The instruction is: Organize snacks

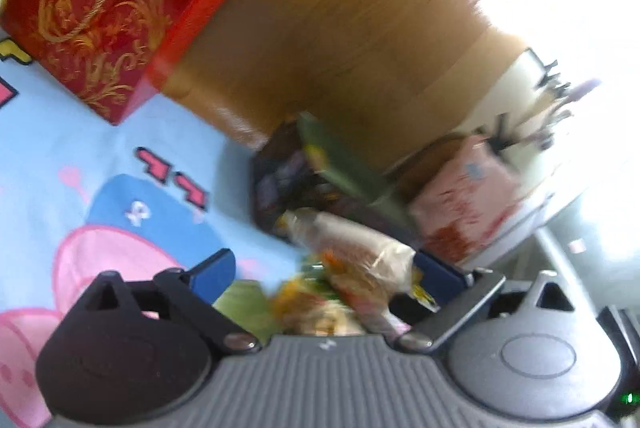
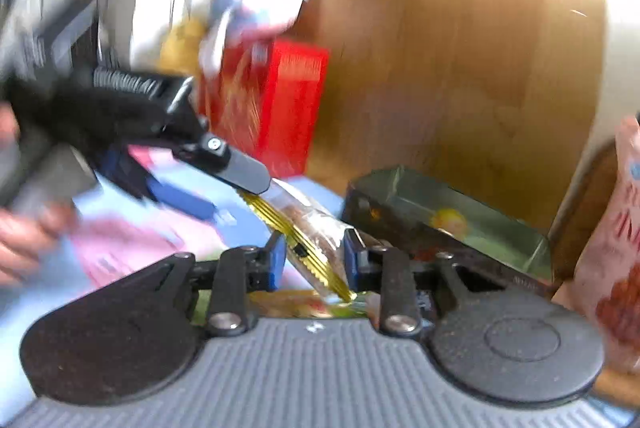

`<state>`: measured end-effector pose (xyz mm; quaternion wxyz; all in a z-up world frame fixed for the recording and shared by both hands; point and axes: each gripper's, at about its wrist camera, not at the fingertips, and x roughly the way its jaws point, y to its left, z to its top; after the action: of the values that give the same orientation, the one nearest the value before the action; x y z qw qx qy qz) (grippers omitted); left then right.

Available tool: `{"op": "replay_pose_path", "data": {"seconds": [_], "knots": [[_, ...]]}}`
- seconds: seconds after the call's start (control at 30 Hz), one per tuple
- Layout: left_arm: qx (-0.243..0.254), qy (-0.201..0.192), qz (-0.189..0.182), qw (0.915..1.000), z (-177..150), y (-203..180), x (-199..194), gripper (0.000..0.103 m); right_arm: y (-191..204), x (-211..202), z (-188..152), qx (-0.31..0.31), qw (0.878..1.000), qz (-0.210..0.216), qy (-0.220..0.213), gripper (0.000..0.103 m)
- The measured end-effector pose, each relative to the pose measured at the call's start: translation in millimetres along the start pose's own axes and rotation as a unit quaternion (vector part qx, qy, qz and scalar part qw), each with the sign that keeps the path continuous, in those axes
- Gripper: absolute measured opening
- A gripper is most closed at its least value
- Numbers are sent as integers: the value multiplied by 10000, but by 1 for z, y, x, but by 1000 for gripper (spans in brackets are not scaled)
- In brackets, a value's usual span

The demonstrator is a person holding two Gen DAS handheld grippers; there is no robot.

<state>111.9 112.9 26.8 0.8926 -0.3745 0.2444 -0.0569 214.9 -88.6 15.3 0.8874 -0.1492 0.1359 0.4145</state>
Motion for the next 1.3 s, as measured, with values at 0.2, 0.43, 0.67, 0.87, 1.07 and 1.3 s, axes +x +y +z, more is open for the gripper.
{"op": "replay_pose_path", "data": {"seconds": [0.2,0.43,0.67,0.87,1.07,1.3], "knots": [[325,-282,-319,9986,-10,-30,-20,98,-33,-41,-11,1969,9774,724,268,32],[896,-176,465,9947,-29,-47,-14,94,-71,-57,-51,3334,9425,184,157,33],[1567,28,1080,9817,-60,-55,0,85,-65,-69,-61,2994,9534,-372,44,36],[1700,35,1270,9772,-68,-57,8,67,-78,-61,-70,3293,9438,-249,119,24],[1540,18,1455,9773,-65,-47,7,46,-88,-67,-73,3980,9170,287,-3,16],[1411,-27,1469,9790,-63,-39,3,41,-90,-81,-79,4801,8649,1414,-387,5]]}}
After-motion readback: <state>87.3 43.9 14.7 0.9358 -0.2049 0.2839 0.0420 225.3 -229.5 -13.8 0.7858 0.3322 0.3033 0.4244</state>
